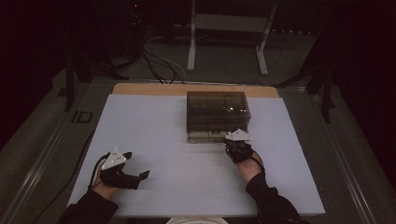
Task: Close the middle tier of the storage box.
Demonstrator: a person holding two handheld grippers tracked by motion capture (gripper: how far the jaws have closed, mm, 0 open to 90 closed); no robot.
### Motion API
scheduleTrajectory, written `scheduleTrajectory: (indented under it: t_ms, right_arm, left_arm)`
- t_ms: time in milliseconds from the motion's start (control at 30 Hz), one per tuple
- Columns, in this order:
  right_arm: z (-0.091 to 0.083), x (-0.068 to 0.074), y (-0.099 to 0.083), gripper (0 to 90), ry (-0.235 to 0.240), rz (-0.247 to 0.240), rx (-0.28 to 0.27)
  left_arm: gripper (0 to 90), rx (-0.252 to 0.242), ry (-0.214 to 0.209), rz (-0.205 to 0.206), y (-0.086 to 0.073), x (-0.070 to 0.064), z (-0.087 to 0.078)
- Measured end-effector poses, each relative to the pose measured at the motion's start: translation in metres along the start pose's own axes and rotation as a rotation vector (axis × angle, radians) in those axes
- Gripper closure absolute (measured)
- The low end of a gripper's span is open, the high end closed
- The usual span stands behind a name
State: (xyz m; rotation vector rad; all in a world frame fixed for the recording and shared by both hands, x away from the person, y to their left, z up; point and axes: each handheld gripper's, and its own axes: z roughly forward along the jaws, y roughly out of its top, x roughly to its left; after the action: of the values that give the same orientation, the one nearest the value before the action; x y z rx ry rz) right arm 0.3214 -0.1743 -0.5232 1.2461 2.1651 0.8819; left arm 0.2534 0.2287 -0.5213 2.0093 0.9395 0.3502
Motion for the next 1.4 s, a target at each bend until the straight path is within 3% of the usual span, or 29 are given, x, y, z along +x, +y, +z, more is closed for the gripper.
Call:
scheduleTrajectory:
  t_ms: [1400]
  right_arm:
    - [0.01,-0.003,0.015,90.0,-0.016,0.002,-0.013]
  left_arm:
    - [0.9,-0.004,-0.005,0.002,0.0,0.0,-0.001]
